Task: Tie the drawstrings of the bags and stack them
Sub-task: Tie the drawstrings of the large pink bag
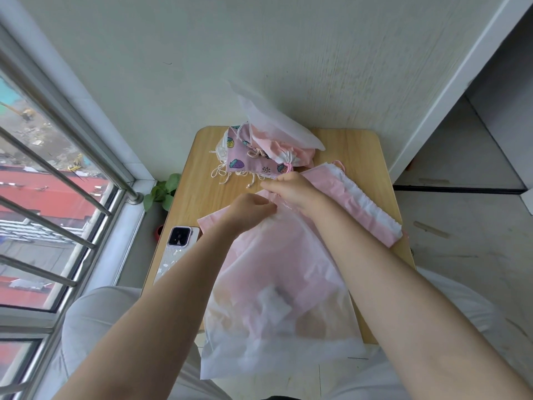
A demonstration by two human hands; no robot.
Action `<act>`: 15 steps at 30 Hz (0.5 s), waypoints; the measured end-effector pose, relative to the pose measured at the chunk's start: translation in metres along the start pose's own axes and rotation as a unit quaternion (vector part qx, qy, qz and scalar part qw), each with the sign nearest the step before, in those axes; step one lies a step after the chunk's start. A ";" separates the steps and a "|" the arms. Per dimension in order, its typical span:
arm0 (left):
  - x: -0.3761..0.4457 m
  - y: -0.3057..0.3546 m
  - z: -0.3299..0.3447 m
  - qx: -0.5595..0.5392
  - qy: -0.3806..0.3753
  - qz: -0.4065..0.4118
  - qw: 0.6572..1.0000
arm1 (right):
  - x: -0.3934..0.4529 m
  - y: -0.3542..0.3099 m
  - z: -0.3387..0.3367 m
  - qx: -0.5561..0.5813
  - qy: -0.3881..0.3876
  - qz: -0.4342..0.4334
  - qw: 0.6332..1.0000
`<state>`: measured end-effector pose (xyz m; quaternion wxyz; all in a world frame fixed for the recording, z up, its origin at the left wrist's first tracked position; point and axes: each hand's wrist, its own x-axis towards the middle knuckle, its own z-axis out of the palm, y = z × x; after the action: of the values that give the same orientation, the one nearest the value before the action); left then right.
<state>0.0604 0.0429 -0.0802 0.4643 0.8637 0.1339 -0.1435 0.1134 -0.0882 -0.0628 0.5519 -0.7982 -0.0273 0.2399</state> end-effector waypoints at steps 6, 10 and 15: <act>0.003 -0.007 0.000 -0.048 0.007 -0.018 0.999 | 0.006 -0.020 0.003 0.086 0.021 -0.098 0.991; 0.004 -0.009 -0.008 -0.159 -0.025 -0.074 0.984 | 0.002 0.008 -0.002 -0.023 0.039 -0.072 0.996; 0.005 -0.005 -0.010 -0.191 -0.033 -0.113 0.975 | 0.000 0.028 0.010 -0.091 -0.020 -0.086 0.992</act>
<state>0.0646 0.0541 -0.0809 0.6053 0.7333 0.2404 -0.1950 0.1032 -0.0905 -0.0907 0.4952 -0.8346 -0.1288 0.2040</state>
